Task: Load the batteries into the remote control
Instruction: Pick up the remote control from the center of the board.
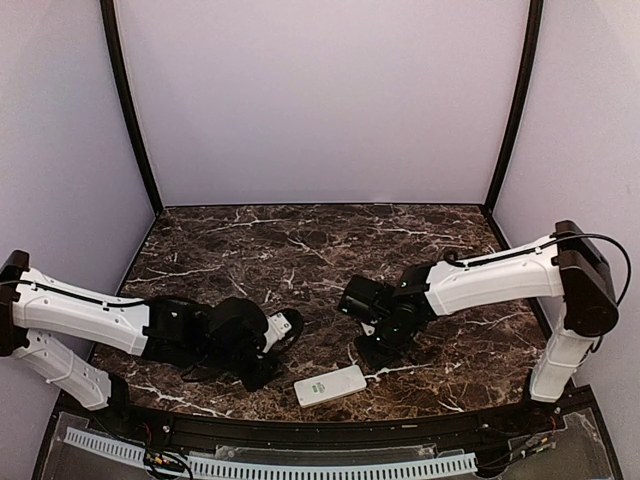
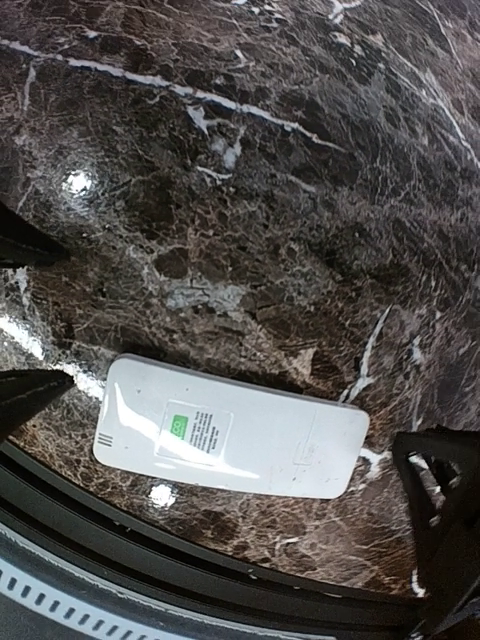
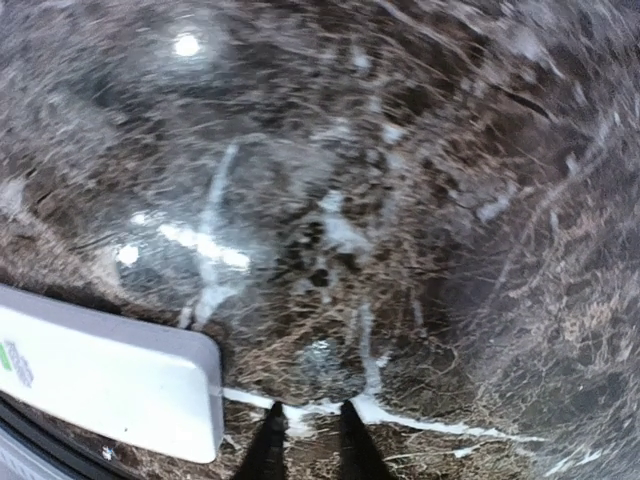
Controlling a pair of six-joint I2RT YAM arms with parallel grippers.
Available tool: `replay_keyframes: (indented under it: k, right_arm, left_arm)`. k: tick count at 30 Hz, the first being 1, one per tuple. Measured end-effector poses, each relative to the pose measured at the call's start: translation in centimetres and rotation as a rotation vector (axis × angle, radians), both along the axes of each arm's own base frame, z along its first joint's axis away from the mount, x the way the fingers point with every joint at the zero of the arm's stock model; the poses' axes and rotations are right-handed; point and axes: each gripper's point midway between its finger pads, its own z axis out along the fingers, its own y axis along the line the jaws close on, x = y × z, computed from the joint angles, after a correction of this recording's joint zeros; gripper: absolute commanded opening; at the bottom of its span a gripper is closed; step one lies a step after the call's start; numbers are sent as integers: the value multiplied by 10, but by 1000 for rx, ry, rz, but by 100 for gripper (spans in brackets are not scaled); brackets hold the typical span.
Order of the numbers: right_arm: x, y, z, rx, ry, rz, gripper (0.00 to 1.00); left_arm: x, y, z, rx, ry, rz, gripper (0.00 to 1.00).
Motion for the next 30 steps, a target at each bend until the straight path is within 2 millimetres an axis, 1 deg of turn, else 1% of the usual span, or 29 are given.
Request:
replay_keyframes:
  k: [1,2,3,4,5,6,7,9,11,12,13,15,16,20,22,24,30]
  right_arm:
    - [0,5,3,14,-6,28,56]
    - [0,11,6,33,-17,65,70]
    - [1,19,13,62,-36,109,85]
    - [1,28,21,97,-62,164,97]
    - [0,38,33,143,-93,228,98]
    - [-3,48,43,188,-115,287,99]
    - [-7,63,61,259,-160,396,99]
    - [-17,84,86,356,-231,568,99]
    - [-31,101,100,422,-280,756,99]
    - [-37,108,102,433,-298,856,98]
    - [-43,114,99,436,-307,949,98]
    - [-52,123,88,426,-303,1099,99]
    - [-56,128,77,414,-291,1184,99]
    - [-60,134,38,339,-223,1374,98]
    - [-59,134,23,299,-194,1434,97]
    - [-59,134,14,272,-172,1472,94]
    - [-55,136,-1,217,-122,1495,78]
  left_arm:
    - [4,2,6,-10,-12,16,46]
    - [6,4,11,-21,-24,30,56]
    - [12,8,16,-29,-35,50,62]
    - [18,11,23,-48,-47,78,71]
    - [27,15,31,-69,-58,115,75]
    - [33,19,37,-85,-70,138,81]
    - [44,26,46,-115,-79,188,83]
    - [60,39,58,-151,-97,256,86]
    - [76,52,68,-183,-112,324,87]
    - [82,58,72,-194,-117,350,87]
    - [89,64,73,-200,-119,377,87]
    - [96,71,73,-204,-112,405,87]
    - [100,74,73,-205,-106,416,87]
    - [106,79,69,-206,-86,432,87]
    - [105,78,67,-204,-76,425,87]
    - [105,76,65,-201,-69,415,87]
    - [105,71,62,-204,-61,392,86]
